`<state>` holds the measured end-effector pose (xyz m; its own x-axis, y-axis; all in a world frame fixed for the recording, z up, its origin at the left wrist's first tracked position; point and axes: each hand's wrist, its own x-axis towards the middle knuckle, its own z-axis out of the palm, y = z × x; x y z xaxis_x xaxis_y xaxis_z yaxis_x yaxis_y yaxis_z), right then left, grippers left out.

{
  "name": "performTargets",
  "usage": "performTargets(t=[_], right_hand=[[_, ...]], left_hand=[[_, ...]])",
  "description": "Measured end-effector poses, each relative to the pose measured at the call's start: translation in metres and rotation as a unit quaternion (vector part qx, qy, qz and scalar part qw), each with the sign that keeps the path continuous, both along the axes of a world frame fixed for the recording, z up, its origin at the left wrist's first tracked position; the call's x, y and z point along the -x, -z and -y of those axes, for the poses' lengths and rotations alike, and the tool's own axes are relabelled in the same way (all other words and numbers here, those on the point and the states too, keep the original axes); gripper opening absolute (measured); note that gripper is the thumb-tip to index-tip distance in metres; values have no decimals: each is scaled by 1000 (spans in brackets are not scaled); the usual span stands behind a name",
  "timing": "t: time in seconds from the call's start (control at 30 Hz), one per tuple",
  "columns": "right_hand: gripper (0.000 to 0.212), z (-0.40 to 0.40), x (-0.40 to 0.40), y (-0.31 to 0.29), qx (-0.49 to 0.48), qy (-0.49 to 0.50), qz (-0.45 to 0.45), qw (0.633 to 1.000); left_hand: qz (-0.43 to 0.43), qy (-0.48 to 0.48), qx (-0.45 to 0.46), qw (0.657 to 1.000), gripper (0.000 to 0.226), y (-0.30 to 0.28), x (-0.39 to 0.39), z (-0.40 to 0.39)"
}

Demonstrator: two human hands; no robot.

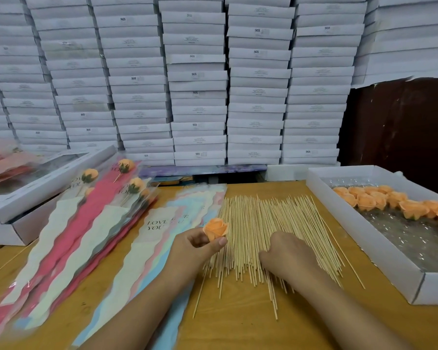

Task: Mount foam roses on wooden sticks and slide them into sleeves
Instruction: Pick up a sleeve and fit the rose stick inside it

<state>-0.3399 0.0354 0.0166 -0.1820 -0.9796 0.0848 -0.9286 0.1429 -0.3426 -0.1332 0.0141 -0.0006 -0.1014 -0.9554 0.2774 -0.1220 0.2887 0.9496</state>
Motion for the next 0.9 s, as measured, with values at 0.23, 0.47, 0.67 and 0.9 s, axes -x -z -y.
performTargets(t=[0.23, 0.47, 0.67, 0.9], right_hand=[[38, -4, 15, -8, -28, -8, 90, 996], [48, -7, 34, -15, -37, -28, 153, 987], [45, -10, 41, -8, -60, -30, 232, 970], [28, -14, 43, -11, -41, -6, 308, 951]], left_hand=[[-100, 10, -56, 993, 40, -3, -2, 1], [-106, 17, -94, 990, 38, -3, -3, 3], [-117, 34, -115, 986, 37, -5, -3, 1], [-137, 54, -137, 980, 53, -6, -4, 1]])
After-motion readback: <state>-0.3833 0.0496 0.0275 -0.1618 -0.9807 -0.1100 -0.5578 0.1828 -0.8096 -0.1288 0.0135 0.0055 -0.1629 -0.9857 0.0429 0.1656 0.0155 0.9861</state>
